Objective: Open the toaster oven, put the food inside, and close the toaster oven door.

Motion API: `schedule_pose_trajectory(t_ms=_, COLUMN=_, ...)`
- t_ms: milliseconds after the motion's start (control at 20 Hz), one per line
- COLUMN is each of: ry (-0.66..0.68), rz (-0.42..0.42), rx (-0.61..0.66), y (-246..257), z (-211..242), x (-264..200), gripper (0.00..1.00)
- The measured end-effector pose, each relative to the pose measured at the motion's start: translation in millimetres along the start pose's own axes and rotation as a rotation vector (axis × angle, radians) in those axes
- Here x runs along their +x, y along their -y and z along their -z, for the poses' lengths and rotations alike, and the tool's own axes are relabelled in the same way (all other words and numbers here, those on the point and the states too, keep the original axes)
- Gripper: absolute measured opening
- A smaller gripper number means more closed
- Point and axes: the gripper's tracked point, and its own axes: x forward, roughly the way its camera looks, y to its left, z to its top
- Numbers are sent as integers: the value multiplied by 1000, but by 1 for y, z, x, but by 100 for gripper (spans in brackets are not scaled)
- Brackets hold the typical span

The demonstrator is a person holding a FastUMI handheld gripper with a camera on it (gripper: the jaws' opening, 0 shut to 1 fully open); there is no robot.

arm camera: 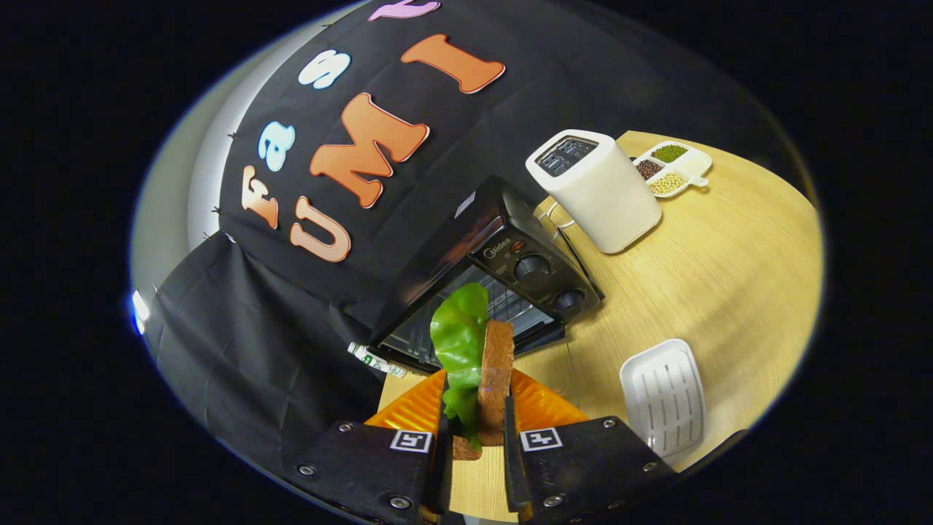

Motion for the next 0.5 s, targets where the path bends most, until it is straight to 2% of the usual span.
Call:
schedule_pose_trajectory(t_ms=250, ry=24, rz=-32, rx=67, y=-26, z=15, x=44, gripper=30)
schedule_pose_trajectory(t_ms=350, ry=83, rz=-20, rx=119, y=-30, z=16, x=61, gripper=30)
schedule_pose_trajectory(t_ms=500, ry=121, rz=-67, rx=204, y=-45, z=19, x=83, gripper=30)
